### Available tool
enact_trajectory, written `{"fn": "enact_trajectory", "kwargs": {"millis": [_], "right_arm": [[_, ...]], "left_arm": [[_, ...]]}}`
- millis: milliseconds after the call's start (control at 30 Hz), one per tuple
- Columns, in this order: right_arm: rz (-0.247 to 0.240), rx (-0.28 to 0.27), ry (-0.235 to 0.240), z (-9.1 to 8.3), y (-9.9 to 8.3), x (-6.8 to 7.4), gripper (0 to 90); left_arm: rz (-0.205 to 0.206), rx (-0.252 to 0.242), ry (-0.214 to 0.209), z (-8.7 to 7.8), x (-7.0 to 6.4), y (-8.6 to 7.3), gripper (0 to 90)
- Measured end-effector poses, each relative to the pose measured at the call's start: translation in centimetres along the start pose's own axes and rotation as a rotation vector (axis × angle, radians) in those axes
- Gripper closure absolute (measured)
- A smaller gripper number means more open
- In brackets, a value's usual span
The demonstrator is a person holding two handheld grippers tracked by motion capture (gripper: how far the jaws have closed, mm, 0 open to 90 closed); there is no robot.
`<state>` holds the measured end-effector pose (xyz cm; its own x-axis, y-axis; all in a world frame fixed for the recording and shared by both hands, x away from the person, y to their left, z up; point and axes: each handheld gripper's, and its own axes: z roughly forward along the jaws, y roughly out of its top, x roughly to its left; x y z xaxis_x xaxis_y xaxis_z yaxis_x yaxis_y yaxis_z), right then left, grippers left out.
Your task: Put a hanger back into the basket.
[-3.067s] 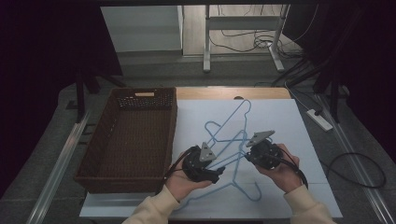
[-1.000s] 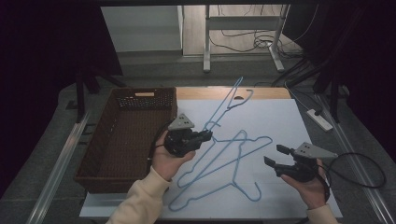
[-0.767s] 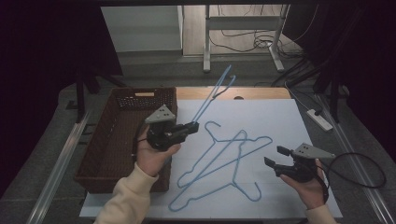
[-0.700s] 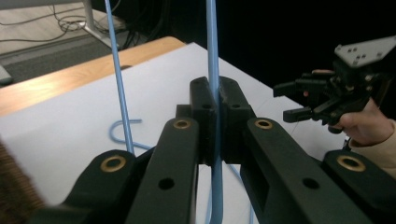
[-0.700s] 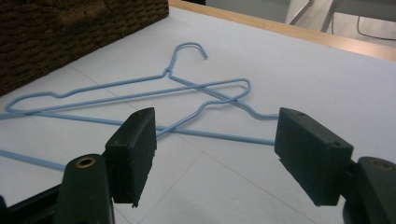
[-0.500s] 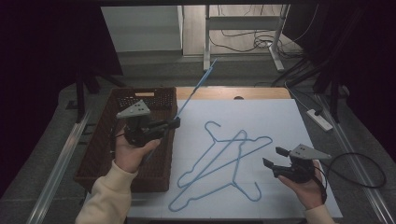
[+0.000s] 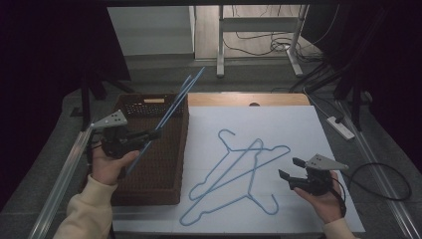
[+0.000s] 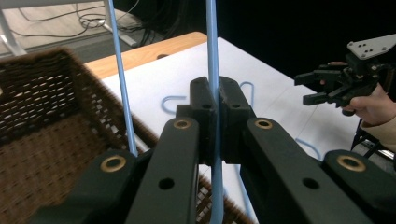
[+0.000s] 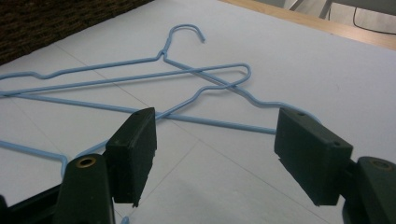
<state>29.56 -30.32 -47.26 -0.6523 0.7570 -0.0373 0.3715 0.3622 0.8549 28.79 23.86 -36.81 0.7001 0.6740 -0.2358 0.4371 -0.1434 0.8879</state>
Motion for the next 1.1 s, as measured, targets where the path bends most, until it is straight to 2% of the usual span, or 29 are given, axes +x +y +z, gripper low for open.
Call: {"fn": "enact_trajectory", "kwargs": {"millis": [333, 567, 733, 900, 1100], "right_arm": [[0.009, 0.021, 0.008, 0.4, -0.3, -0.1, 29.4], [0.015, 0.032, 0.008, 0.5, -0.3, -0.2, 28.5], [0.022, 0.042, 0.009, 0.6, -0.4, -0.3, 27.9], [0.023, 0.055, 0.014, 0.7, -0.4, -0.4, 27.3], [0.024, 0.060, 0.013, 0.8, -0.4, -0.4, 27.2]], "left_arm": [[-0.019, 0.013, 0.035, -2.0, 2.5, -1.3, 86.6], [-0.035, 0.024, 0.033, -3.0, 4.0, -2.2, 86.6], [-0.046, 0.048, 0.029, -3.2, 4.9, -2.8, 86.6], [-0.046, 0.055, 0.021, -3.4, 5.3, -3.1, 86.6], [-0.058, 0.080, 0.035, -3.7, 5.8, -3.7, 86.6]]}}
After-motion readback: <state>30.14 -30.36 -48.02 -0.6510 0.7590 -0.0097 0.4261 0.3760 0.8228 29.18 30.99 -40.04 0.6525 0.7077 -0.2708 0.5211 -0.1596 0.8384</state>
